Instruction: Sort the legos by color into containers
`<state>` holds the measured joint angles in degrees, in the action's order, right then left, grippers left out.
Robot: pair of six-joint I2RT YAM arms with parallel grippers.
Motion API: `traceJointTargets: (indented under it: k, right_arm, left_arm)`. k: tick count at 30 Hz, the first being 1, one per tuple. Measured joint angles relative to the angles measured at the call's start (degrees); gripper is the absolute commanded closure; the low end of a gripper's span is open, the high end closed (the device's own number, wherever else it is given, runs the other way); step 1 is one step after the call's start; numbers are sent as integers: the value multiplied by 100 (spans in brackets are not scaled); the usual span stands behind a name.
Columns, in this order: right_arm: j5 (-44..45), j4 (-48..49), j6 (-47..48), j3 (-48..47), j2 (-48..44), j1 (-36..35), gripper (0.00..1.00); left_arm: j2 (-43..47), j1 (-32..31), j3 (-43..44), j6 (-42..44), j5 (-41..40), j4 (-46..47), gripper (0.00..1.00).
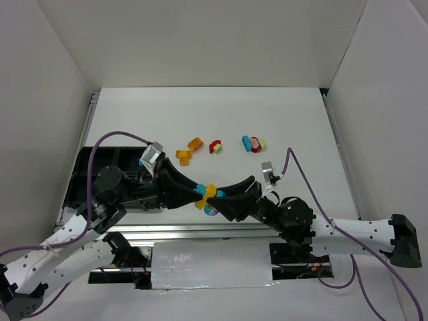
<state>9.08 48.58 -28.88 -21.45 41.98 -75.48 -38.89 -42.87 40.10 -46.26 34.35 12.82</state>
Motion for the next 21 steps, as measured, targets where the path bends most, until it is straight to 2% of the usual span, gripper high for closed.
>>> traceJointTargets:
  k: [2,5,7,12,21]
  right_arm:
    - [37,-114,-4,-74,15,2,100]
    - [122,-358,-61,-278,76,11,100]
    - [138,-420,-63,-358,101,13,100]
    - [-22,-511,-72,-376,92,179,100]
    - [-1633,-590,-282,-210,-87,1360,100]
  left_arm:
    - [-42,2,4,2,9,4,55]
    - [-66,31,13,24,50,122,86]
    - [-76,46,33,15,50,216,100]
    - [-114,46,74,122,44,197,100]
    - [-304,42,339,732,-101,-356,100]
